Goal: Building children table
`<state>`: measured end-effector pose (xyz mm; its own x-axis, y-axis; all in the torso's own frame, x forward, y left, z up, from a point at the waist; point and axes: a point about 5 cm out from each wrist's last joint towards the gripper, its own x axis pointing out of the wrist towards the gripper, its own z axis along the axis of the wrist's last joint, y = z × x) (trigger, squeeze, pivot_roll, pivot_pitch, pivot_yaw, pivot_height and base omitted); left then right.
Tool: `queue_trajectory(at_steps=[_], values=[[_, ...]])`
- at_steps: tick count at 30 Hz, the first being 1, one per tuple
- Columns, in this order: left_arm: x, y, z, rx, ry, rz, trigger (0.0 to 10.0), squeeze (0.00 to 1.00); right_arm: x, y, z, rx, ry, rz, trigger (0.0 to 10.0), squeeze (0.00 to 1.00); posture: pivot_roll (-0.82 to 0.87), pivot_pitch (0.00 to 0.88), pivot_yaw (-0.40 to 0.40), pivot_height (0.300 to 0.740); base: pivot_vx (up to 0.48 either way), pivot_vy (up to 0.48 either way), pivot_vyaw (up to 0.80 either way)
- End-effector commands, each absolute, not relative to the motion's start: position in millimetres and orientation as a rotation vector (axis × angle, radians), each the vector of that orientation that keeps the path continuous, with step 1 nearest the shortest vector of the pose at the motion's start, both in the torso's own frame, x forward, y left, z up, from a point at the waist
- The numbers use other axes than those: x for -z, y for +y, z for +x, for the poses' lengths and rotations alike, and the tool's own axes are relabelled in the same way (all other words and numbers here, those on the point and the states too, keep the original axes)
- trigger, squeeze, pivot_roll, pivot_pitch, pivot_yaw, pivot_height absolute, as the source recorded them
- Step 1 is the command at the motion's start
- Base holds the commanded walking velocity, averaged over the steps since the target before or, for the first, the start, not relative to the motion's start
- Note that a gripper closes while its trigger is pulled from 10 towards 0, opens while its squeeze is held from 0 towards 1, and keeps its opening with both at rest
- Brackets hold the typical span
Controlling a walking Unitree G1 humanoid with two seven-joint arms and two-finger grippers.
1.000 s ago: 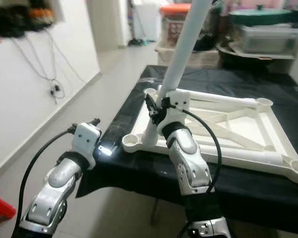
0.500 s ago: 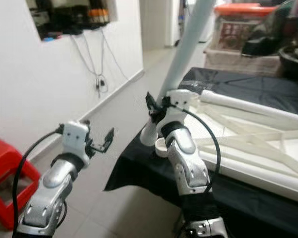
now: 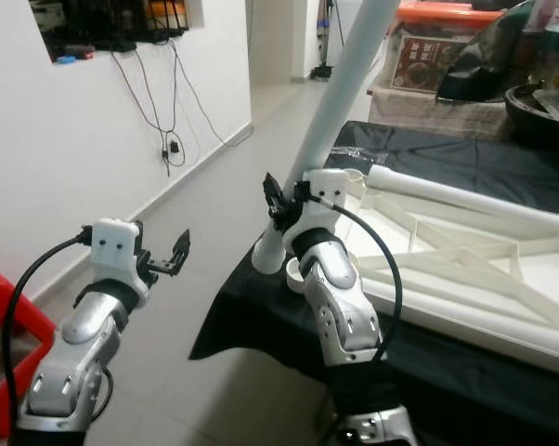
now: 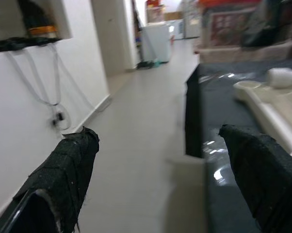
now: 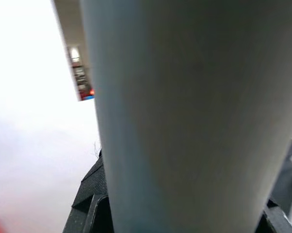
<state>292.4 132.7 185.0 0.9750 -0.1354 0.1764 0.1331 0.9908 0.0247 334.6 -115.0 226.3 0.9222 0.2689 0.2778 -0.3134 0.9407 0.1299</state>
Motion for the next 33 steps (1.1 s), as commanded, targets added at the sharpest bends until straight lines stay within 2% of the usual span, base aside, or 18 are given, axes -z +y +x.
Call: queue_trajectory(at_steps=[1,4,9,11,12,14,18,19,21,24,28,33], values=[[-184.5,130.4,290.7,0.139,-0.168,-0.002,10.0,0.0,-232.1,-117.3,336.8,-0.287,-0.282,0.174,10.0,0.0,0.1,0.0,-0.001,0.74,0.0,0.0,0.0],[-180.8,118.8,280.2,0.188,-0.155,-0.014,10.0,0.0,-248.7,-116.3,348.3,-0.309,-0.318,0.157,10.0,0.0,0.1,0.0,-0.002,0.74,0.0,0.0,0.0],[-178.9,113.8,274.4,0.215,-0.146,-0.031,10.0,0.0,-253.8,-117.0,355.2,-0.327,-0.325,0.143,10.0,0.0,0.11,0.0,-0.008,0.74,0.0,0.0,0.0],[-177.5,108.7,268.6,0.243,-0.141,-0.038,10.0,0.0,-257.3,-119.1,363.1,-0.346,-0.324,0.122,10.0,0.0,0.12,0.018,-0.011,0.74,0.0,0.0,0.0],[-176.5,101.1,259.3,0.284,-0.134,-0.038,10.0,0.0,-262.4,-125.7,373.3,-0.355,-0.321,0.09,10.0,0.0,0.13,0.068,-0.015,0.74,0.0,0.0,0.0],[-177.1,93.8,250.1,0.325,-0.13,-0.033,10.0,0.0,-268.1,-134.3,381.9,-0.354,-0.319,0.065,10.0,0.0,0.13,0.093,-0.017,0.74,0.0,0.0,0.0],[-177.8,88.7,243.1,0.355,-0.13,-0.026,10.0,0.0,-271.7,-141.9,388.2,-0.348,-0.311,0.043,10.0,0.0,0.13,0.107,-0.016,0.74,0.0,0.0,0.0],[-179.3,85.2,235.7,0.374,-0.126,-0.028,10.0,0.0,-276.6,-151.1,393.5,-0.337,-0.31,0.006,10.0,0.0,0.14,0.152,-0.01,0.74,0.0,0.0,0.0],[-179.3,85.2,235.7,0.374,-0.126,-0.028,10.0,0.0,-276.6,-151.1,393.5,-0.337,-0.31,0.006,10.0,0.0,0.14,0.152,-0.01,0.74,0.0,0.0,0.0],[-181.9,82.7,224.3,0.392,-0.105,-0.032,10.0,0.0,-287.8,-170.0,401.8,-0.337,-0.305,-0.024,10.0,0.0,0.14,0.193,-0.007,0.74,0.0,0.0,0.0],[-182.4,82.4,221.7,0.396,-0.099,-0.032,10.0,0.0,-289.9,-174.3,403.4,-0.346,-0.302,-0.018,10.0,0.0,0.14,0.201,-0.009,0.74,0.0,0.0,0.0],[-181.5,82.5,218.4,0.399,-0.09,-0.03,10.0,0.0,-292.3,-176.9,402.9,-0.373,-0.313,0.011,10.0,0.0,0.14,0.21,-0.012,0.74,0.0,0.0,-0.74]])
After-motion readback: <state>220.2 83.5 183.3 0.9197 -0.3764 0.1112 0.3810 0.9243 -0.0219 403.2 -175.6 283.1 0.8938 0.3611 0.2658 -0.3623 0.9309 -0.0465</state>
